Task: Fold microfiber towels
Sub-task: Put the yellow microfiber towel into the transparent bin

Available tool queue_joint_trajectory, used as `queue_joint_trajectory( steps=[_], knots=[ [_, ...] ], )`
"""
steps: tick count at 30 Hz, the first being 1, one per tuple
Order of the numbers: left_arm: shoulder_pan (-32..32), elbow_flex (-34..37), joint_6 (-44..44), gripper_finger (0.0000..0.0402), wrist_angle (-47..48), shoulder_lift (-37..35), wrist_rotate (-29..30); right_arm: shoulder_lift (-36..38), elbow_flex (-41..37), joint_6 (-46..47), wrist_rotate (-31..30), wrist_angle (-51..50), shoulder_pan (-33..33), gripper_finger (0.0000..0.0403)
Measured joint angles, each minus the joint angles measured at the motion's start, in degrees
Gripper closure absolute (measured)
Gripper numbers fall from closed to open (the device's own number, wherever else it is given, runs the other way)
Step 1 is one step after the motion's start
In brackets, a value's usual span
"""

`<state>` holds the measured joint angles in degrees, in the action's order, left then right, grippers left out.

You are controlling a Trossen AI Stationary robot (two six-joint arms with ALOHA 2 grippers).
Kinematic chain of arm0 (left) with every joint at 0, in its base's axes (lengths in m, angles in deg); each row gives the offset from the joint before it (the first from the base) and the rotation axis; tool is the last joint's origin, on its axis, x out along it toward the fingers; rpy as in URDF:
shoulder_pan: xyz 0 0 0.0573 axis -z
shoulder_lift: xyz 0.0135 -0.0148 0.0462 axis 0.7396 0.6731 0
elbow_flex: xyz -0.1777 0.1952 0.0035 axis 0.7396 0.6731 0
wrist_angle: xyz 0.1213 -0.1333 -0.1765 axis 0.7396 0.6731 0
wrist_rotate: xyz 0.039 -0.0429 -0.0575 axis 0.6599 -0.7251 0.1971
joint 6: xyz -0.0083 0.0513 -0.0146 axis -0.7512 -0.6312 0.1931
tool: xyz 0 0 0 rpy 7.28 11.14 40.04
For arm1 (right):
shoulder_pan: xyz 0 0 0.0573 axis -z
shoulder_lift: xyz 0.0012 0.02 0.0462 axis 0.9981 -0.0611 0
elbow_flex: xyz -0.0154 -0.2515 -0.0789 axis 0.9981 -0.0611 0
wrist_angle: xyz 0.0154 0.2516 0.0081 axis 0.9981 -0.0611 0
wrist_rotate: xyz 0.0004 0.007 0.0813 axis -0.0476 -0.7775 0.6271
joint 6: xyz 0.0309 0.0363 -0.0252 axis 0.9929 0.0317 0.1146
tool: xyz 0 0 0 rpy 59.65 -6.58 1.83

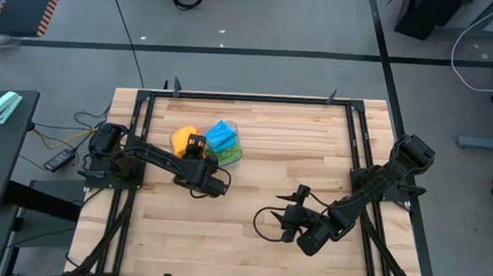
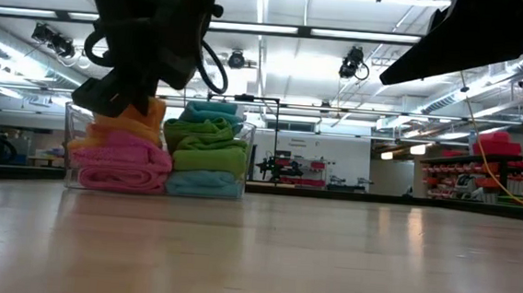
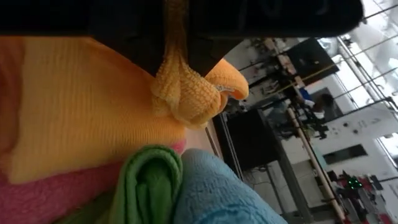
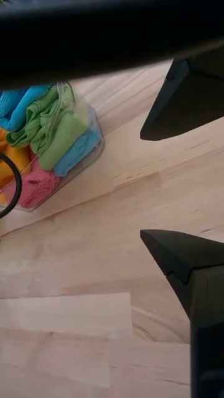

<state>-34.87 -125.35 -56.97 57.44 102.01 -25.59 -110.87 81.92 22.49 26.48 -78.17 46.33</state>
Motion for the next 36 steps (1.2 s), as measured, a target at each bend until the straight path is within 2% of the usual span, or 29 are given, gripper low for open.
queue_joint_trajectory(
  steps=[6,11,16,24,29,36],
  knots=[
    [-1.27,-0.02,0.72,0.0333,-1.71,-0.02,-4.97,0.0,0.0,-0.62,-0.01,0.02,0.0,0.0148],
    [-2.54,-0.02,6.01,0.0308,-3.03,-0.05,-6.85,0.0,0.0,-0.42,-0.01,0.07,0.0,0.0148],
    [-3.15,-0.02,6.18,0.0291,-3.35,-0.08,-11.82,0.0,0.0,-0.44,0.0,0.07,0.0,0.0148],
    [-3.13,-1.53,5.74,0.0261,-6.3,-0.1,-16.17,0.0,0.0,-0.44,0.01,0.09,0.0,0.0148],
    [-2.98,-4.2,4.54,0.0228,-6.42,-0.11,-18.2,0.0,0.0,-0.44,0.02,0.12,-0.02,0.0148],
    [-3.41,-4.52,3.55,0.0178,-7.24,-0.13,-22.22,0.0,0.0,-0.44,0.03,0.15,-0.15,0.0148]
  ],
)
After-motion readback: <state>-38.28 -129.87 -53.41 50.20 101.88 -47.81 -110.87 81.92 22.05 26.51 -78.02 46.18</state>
